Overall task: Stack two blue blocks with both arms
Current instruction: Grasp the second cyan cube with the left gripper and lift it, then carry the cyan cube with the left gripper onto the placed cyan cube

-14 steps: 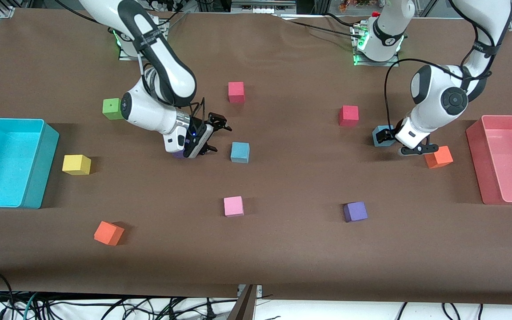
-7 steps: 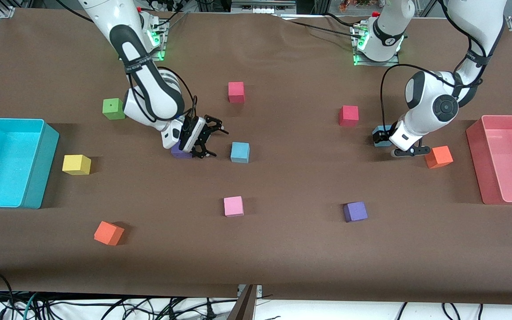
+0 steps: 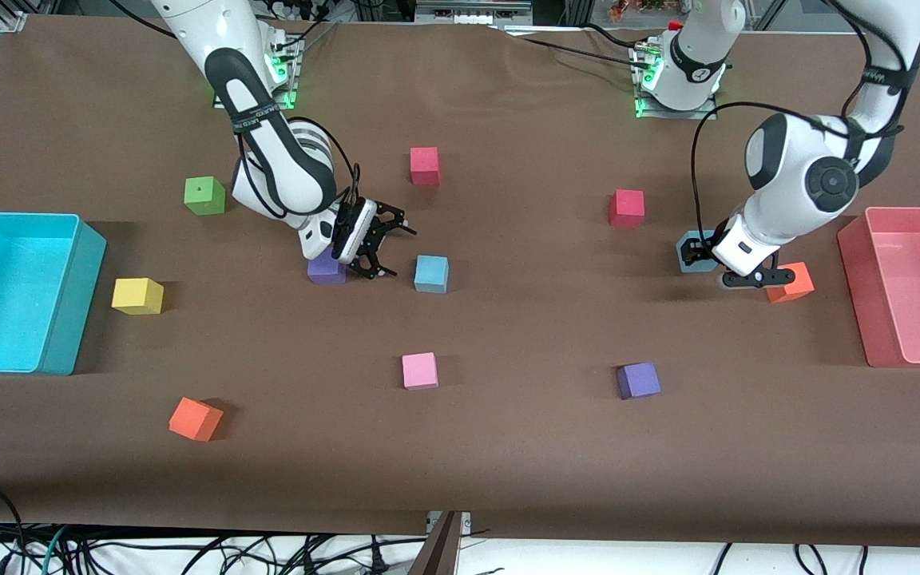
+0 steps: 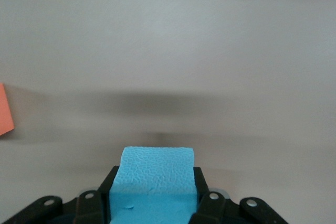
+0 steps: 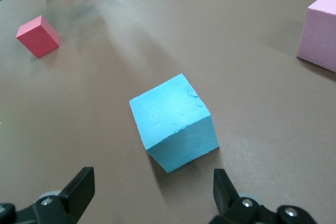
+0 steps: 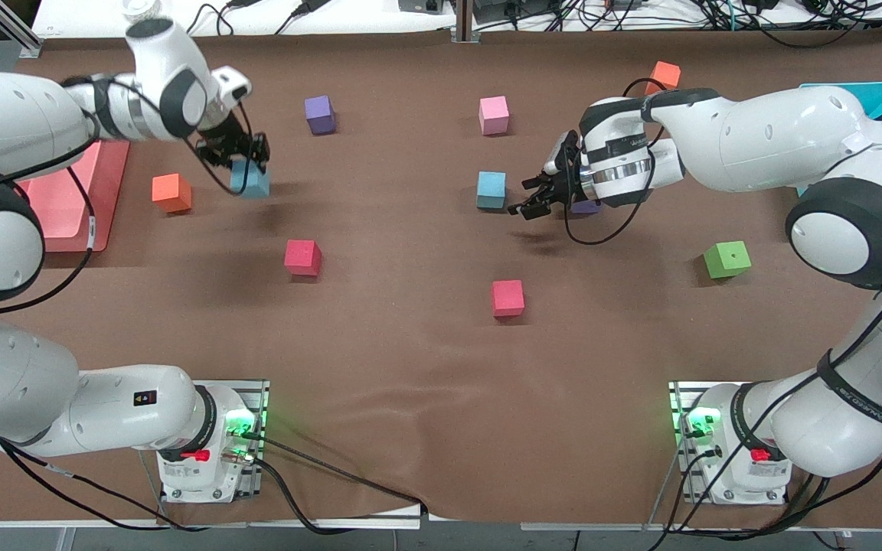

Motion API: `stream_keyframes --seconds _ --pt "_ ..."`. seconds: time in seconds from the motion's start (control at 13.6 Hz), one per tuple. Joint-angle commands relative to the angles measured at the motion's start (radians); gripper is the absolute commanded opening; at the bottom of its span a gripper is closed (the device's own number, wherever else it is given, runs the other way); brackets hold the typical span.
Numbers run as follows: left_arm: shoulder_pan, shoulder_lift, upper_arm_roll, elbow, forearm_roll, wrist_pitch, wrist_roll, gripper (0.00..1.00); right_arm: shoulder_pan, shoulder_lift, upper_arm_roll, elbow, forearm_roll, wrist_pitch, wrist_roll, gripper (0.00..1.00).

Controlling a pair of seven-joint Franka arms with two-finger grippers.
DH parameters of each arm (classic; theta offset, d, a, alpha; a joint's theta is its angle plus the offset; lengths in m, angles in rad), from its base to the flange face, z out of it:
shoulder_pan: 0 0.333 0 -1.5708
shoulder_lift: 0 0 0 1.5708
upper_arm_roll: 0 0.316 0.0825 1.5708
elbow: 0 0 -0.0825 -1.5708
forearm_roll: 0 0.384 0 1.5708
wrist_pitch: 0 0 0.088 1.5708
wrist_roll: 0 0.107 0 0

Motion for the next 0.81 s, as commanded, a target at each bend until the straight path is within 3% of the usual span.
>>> stream_keyframes --seconds 0.0,0.37,0.52,0.74 --pt "-0.107 0.010 -0.029 0.170 -0.035 -0.128 -0.142 0.00 0.000 0.014 0.005 -0.016 0.022 0.015 -0.033 1.00" --pt "-0.409 0.212 -0.026 0.416 -0.021 -0.130 -0.507 0.00 -0.003 0.012 0.003 -0.006 0.019 0.009 -0.041 1.00" --pt "-0.506 0.307 -0.017 0.518 -0.014 -0.137 -0.559 0.00 -0.003 0.014 0.003 -0.004 0.019 0.009 -0.058 1.00" --pt "-0.667 0.459 0.070 0.725 0.025 -0.201 -0.648 0.00 -0.008 0.011 0.002 -0.001 0.019 0.006 -0.084 1.00"
